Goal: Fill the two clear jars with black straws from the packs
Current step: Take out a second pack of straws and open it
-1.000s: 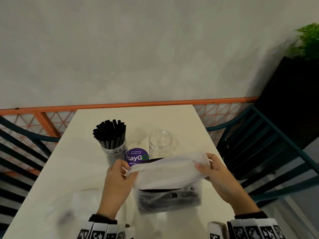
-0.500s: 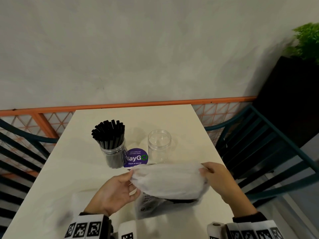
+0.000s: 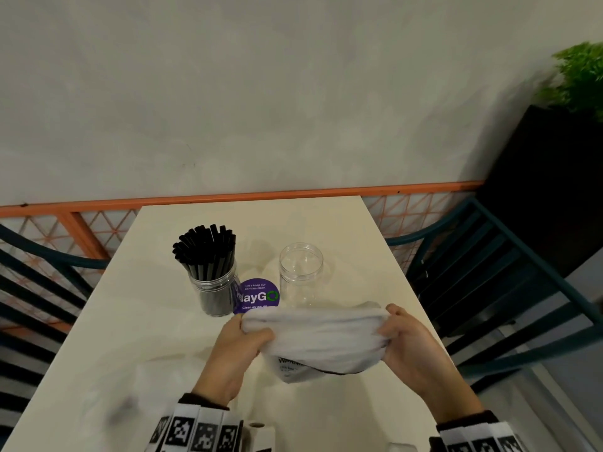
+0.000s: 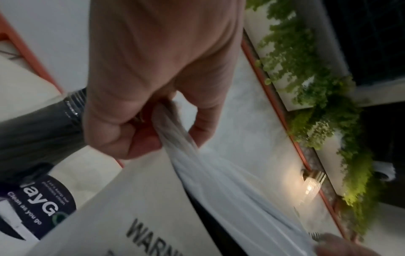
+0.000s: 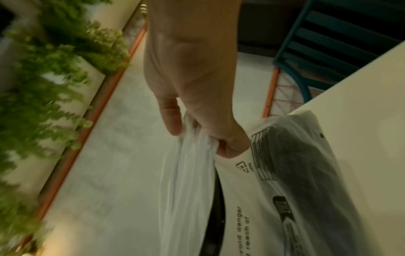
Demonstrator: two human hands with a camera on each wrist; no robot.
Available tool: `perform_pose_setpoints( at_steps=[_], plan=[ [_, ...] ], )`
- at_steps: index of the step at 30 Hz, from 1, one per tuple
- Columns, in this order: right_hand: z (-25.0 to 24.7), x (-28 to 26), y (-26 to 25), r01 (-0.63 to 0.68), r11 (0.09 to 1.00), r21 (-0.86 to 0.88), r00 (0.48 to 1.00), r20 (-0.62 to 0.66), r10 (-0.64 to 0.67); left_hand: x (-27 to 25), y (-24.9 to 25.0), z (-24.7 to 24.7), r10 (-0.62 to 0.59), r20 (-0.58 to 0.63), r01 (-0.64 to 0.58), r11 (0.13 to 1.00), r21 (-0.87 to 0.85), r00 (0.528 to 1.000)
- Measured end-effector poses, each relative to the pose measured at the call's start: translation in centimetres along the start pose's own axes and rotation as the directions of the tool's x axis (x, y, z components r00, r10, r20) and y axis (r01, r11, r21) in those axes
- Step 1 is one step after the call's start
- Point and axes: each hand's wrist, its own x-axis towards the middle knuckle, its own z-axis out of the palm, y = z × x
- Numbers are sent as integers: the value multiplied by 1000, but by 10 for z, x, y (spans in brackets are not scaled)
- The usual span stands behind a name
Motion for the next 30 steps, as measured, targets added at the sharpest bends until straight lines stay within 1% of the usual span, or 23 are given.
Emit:
perform_pose_setpoints(
  at_steps=[2, 4, 5, 6, 7, 9, 11, 13, 14, 15, 17, 19, 21, 23, 24, 25, 26, 27, 28, 29, 30],
  plan=[
    [4, 4, 9, 34, 996, -86, 996, -84, -41, 3, -2, 3, 90, -94, -86, 995, 45, 991],
    [7, 6, 16, 65, 985, -161, 983, -159, -91, 4, -4, 2, 135, -118, -127, 990, 68, 984],
    [8, 5, 16, 64, 969, -240, 969, -215, -117, 3, -5, 0, 134, -117, -128, 990, 60, 984],
    [6, 6, 16, 67, 932, -356, 948, -268, -170, 3, -5, -3, 137, -111, -134, 990, 38, 984],
    [3, 6, 16, 52, 866, -497, 925, -304, -230, 2, -5, -6, 138, -116, -135, 990, 29, 984],
    [-3, 7, 16, 39, 694, -719, 885, -298, -357, 2, -5, -11, 168, -138, -161, 985, 62, 976],
    [-9, 10, 17, 26, 590, -807, 874, -268, -405, 3, -6, -13, 224, -139, -196, 962, 189, 965],
    [-10, 11, 16, 19, 569, -822, 883, -253, -395, 5, -8, -14, 281, -117, -215, 893, 396, 952],
    [-9, 12, 16, 25, 587, -809, 896, -243, -372, 6, -9, -14, 299, -109, -215, 854, 475, 948],
    [-7, 11, 15, 25, 624, -781, 914, -235, -331, 7, -10, -13, 303, -108, -207, 831, 516, 947],
    [-5, 9, 16, 5, 715, -699, 948, -224, -227, 6, -10, -12, 286, -118, -187, 835, 517, 951],
    [-7, 9, 16, -9, 804, -594, 955, -245, -170, 6, -9, -12, 281, -129, -181, 843, 506, 951],
    [-12, 9, 14, -12, 890, -456, 945, -295, -139, 8, -10, -14, 259, -127, -156, 836, 526, 957],
    [-18, 9, 11, -34, 943, -330, 946, -314, -76, 11, -12, -18, 176, -106, -103, 866, 489, 979],
    [-20, 10, 9, -52, 959, -277, 953, -302, -35, 12, -12, -21, 101, -84, -58, 907, 417, 991],
    [-22, 10, 8, -79, 970, -231, 959, -284, 11, 12, -11, -22, 9, -41, 4, 953, 303, 999],
    [-24, 11, 6, -114, 975, -188, 961, -268, 61, 11, -9, -22, -89, 25, 84, 984, 160, 996],
    [-25, 12, 4, -153, 977, -146, 962, -249, 113, 8, -7, -23, -169, 106, 168, 986, 17, 980],
    [-27, 12, 1, -192, 976, -98, 962, -217, 167, 7, -5, -23, -224, 183, 245, 964, -102, 957],
    [-26, 11, -1, -227, 972, -55, 961, -173, 215, 6, -3, -24, -258, 249, 309, 931, -193, 933],
    [-26, 9, -4, -234, 972, -5, 966, -113, 232, 5, -1, -24, -279, 298, 359, 896, -262, 913]
  ],
)
